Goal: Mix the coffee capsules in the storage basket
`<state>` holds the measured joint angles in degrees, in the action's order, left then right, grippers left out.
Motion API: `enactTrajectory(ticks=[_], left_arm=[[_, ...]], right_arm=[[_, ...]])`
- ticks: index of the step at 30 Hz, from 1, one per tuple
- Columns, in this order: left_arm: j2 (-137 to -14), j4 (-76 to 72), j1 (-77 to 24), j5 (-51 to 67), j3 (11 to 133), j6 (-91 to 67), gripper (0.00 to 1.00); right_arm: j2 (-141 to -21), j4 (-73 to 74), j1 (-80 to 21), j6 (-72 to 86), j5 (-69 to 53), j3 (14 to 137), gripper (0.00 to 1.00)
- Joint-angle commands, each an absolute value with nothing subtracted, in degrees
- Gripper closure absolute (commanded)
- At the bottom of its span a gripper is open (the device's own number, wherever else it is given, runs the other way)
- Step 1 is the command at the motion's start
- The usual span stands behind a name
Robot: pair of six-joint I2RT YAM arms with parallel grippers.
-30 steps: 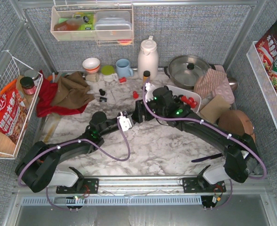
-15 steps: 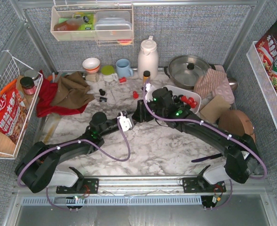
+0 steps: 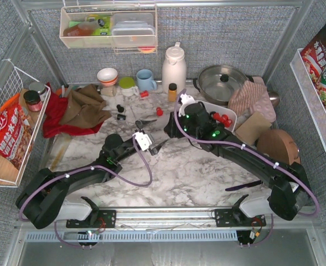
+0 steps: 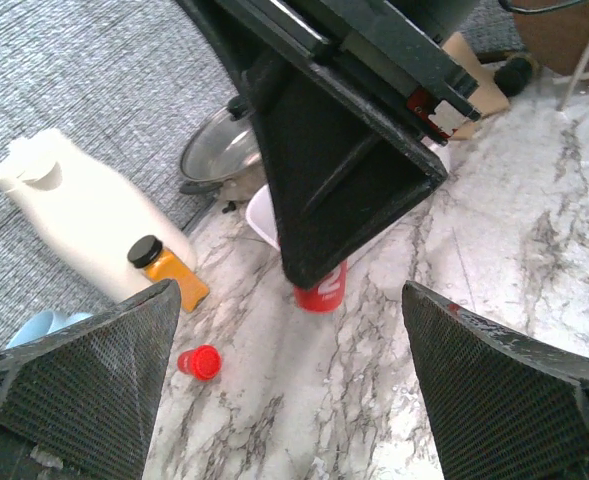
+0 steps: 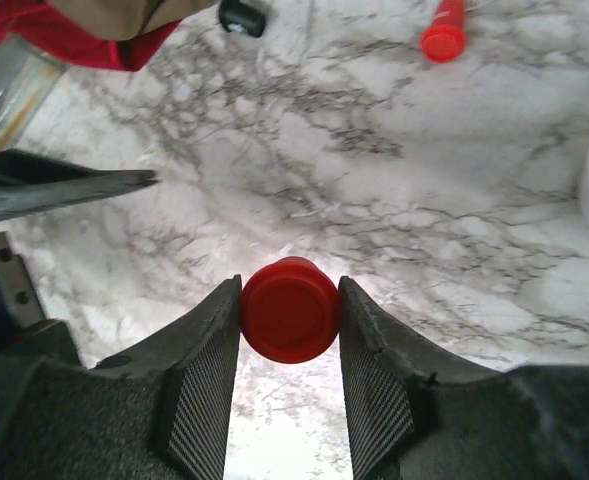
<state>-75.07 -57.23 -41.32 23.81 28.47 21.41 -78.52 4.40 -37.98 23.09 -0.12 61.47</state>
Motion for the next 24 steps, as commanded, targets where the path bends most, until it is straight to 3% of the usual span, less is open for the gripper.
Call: enactTrajectory(ticks=[1,7,10,14,16,19,24], left_arm=[[-74.5,-62.7,-41.3,20.6,27.6,19.0,0.01],[-75.5,-60.0,-41.2,11.2,29.5,15.4,0.01],[-76.3,-51.9,-41.2,-2.0,33.4,9.8,0.01],[-79.3,-38.5,-40.5,-19.3,41.9,3.2,0.01],[-81.7,-32.3,-39.2,-22.3,45.6,1.1,0.01],[-85.4,-26.7,-36.8,-23.6,49.6,-2.0,0.01],[-91.4,-22.0,-32.0,-24.8,53.6,-5.6,0.01]], right_arm=[[-77.8,4.1,-37.4,20.5,7.5,61.8,0.89],[-78.6,1.6,-34.8,9.9,25.1,61.3,0.89],[-82.9,-0.4,-30.5,5.9,32.5,61.7,0.88],[-89.1,0.2,-22.5,7.1,31.6,63.8,0.79],[-92.2,1.0,-19.4,8.8,28.3,65.3,0.71],[-96.2,1.8,-16.4,10.7,23.2,67.9,0.46],[-98.3,1.7,-14.9,10.5,17.9,69.6,0.26]])
